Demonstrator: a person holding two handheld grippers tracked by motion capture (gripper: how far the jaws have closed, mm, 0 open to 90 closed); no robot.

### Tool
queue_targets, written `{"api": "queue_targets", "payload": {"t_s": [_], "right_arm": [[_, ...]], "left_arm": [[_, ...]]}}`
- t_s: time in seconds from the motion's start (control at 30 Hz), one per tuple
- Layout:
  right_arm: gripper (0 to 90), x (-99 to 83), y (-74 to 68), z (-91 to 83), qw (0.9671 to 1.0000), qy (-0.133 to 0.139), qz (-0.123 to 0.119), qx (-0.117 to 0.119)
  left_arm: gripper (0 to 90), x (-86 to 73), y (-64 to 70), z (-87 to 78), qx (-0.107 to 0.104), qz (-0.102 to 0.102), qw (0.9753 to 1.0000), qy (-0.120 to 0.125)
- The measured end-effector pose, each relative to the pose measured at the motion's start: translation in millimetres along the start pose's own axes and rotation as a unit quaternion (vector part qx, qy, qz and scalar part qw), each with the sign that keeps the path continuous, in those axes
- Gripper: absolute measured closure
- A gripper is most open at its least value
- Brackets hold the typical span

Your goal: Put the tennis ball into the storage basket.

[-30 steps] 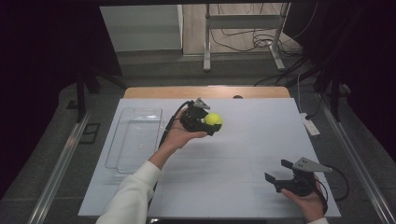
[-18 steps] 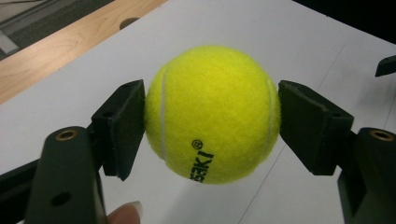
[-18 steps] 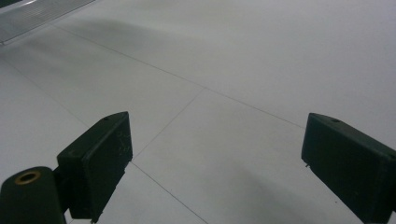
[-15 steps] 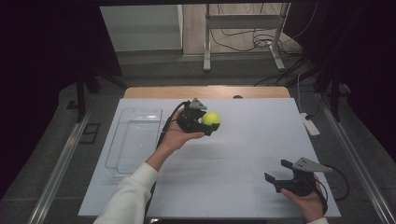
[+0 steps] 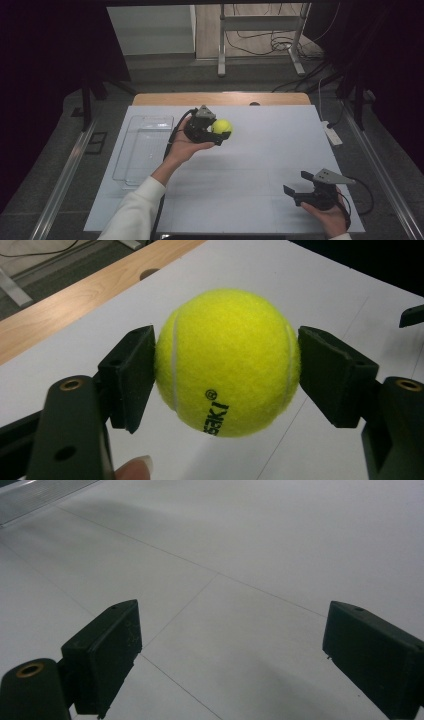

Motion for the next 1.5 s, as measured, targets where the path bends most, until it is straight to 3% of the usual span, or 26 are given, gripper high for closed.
{"api": "queue_targets", "payload": {"t_s": [1.5], "right_arm": [[9.2,0.3,-0.9,0.4,1.0000,0.000,-0.001,-0.001]], "left_arm": [[27.8,-11.1,-16.1,-39.3,0.026,-0.019,0.9987,0.040]]}}
Point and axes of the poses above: each handheld gripper's, and its own axes: z roughly forward along the jaws, x roughly out of its top, y roughly to its right, the point moved 2 cm from there along z, roughly forward along the jaws, and after that the axes turned 4 degrees about y, right-handed, at the moved point
